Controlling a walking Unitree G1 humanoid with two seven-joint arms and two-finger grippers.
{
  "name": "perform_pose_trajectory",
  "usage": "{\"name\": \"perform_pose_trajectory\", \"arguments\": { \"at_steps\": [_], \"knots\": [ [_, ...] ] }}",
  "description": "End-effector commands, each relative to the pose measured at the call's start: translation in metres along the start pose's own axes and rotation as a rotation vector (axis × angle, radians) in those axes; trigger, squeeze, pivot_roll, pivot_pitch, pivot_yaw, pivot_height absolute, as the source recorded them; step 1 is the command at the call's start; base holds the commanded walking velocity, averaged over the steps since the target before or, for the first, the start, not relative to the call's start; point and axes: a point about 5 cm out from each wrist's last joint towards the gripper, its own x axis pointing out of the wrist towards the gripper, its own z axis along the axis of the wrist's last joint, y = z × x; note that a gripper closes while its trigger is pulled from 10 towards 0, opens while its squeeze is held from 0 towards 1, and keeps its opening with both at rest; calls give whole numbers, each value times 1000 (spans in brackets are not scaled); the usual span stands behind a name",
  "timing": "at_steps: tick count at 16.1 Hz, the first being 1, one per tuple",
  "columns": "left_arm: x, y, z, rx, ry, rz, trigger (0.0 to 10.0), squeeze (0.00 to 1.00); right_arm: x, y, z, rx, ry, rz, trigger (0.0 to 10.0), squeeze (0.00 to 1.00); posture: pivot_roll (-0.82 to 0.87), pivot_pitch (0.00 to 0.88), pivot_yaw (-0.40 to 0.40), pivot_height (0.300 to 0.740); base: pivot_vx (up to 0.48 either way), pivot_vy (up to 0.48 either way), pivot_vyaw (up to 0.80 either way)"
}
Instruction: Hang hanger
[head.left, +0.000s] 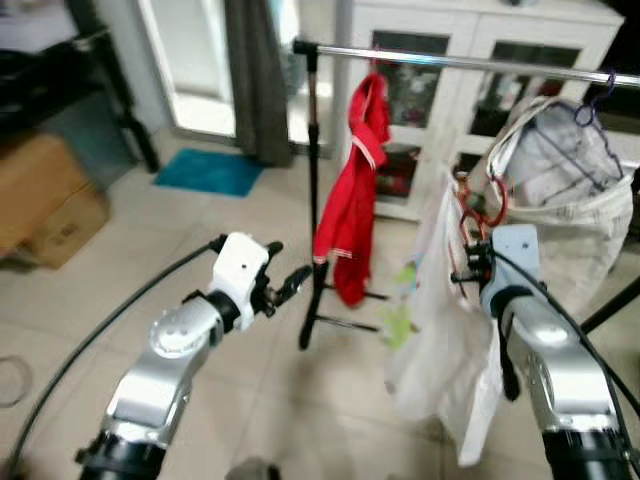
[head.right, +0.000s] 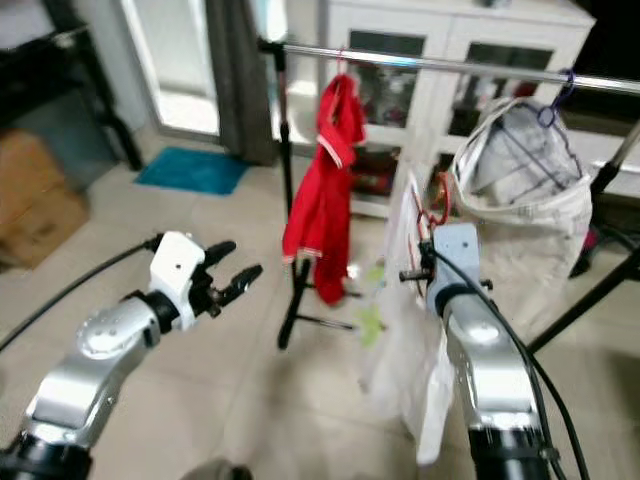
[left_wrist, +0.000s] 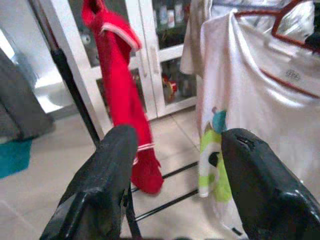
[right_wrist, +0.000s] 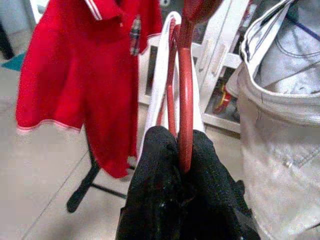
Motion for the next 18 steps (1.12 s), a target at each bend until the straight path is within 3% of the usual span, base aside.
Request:
{"name": "perform_pose_trajectory", "arguments": {
  "at_steps": [1,7,9,10,11,12,14,15,16,17,18],
  "knots": [
    [0,6,2,-9,-7,29,10000,0,-1,1,9,1,-40,12,0,0,-91,0,6,740,0,0,0],
    [5,16,1,-54,-7,115,10000,0,-2,19,22,2,-94,194,0,0,-90,0,1,740,0,-240,0],
    [10,22,0,-23,14,125,10000,0,-5,28,31,9,-123,309,0,0,-87,0,-5,740,0,0,0],
    [10,22,0,-23,14,125,10000,0,-5,28,31,9,-123,309,0,0,-87,0,-5,740,0,0,0],
    [16,26,5,-51,3,88,10000,392,-8,37,37,2,-144,408,0,0,-83,0,-11,740,0,0,0],
    [26,30,17,-58,-27,56,10000,1000,-13,49,44,-6,-169,506,0,0,-80,0,-15,740,0,0,0],
    [41,35,30,-23,-42,48,10000,1000,-18,60,51,0,-193,596,0,0,-81,0,-14,740,0,0,0],
    [46,36,34,-13,-43,53,10000,490,-20,63,52,-3,-201,623,0,0,-82,0,-12,740,0,0,0],
    [50,36,38,-9,-44,54,10000,282,-22,66,53,-4,-206,646,0,0,-82,0,-10,740,0,0,0],
    [58,35,44,-8,-53,42,10000,0,-25,69,54,2,-216,684,0,0,-89,0,-5,740,0,0,0],
    [64,34,47,-6,-58,35,10000,0,-28,71,56,8,-226,711,0,0,-94,0,0,740,0,0,0]
  ]
}}
